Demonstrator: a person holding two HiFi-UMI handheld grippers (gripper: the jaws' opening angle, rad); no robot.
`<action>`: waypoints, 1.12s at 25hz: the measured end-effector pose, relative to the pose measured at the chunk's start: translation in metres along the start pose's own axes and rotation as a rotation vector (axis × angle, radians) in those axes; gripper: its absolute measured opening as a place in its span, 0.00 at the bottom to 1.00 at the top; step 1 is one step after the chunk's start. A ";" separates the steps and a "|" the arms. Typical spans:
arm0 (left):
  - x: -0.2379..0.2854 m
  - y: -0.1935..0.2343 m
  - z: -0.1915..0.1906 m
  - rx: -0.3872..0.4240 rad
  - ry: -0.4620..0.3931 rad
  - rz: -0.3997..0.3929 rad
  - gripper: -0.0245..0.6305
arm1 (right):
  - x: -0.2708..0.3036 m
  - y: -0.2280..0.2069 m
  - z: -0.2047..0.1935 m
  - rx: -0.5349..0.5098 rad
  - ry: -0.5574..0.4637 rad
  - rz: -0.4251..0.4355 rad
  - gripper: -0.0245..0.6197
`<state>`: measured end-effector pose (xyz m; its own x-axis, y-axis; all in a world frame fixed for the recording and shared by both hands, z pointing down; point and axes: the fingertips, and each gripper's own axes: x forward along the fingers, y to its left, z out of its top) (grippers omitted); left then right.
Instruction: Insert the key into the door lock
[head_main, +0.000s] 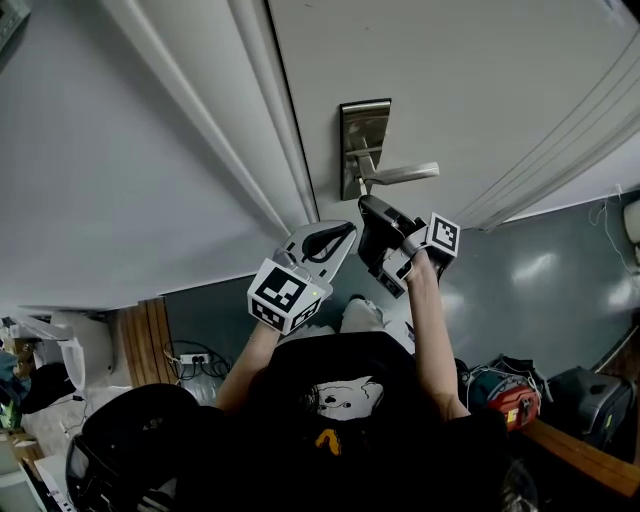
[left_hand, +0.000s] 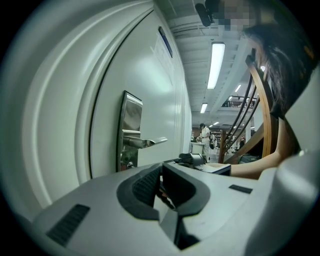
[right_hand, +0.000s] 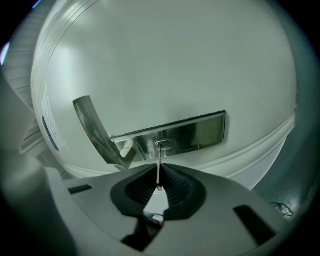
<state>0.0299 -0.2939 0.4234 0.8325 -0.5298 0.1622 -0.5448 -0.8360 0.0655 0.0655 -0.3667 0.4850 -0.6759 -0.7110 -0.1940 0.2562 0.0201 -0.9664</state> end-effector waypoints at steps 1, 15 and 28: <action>0.001 -0.002 0.000 0.002 0.003 -0.004 0.07 | 0.000 0.001 0.001 0.012 0.001 0.008 0.08; -0.001 0.003 0.003 0.009 0.007 0.026 0.07 | 0.014 0.004 0.019 0.007 -0.057 0.072 0.09; -0.018 0.003 0.009 -0.003 0.005 0.061 0.07 | 0.002 0.010 0.007 -0.131 -0.105 -0.018 0.08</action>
<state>0.0141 -0.2882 0.4117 0.7973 -0.5790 0.1706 -0.5947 -0.8018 0.0580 0.0715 -0.3733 0.4765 -0.6016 -0.7817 -0.1647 0.1484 0.0933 -0.9845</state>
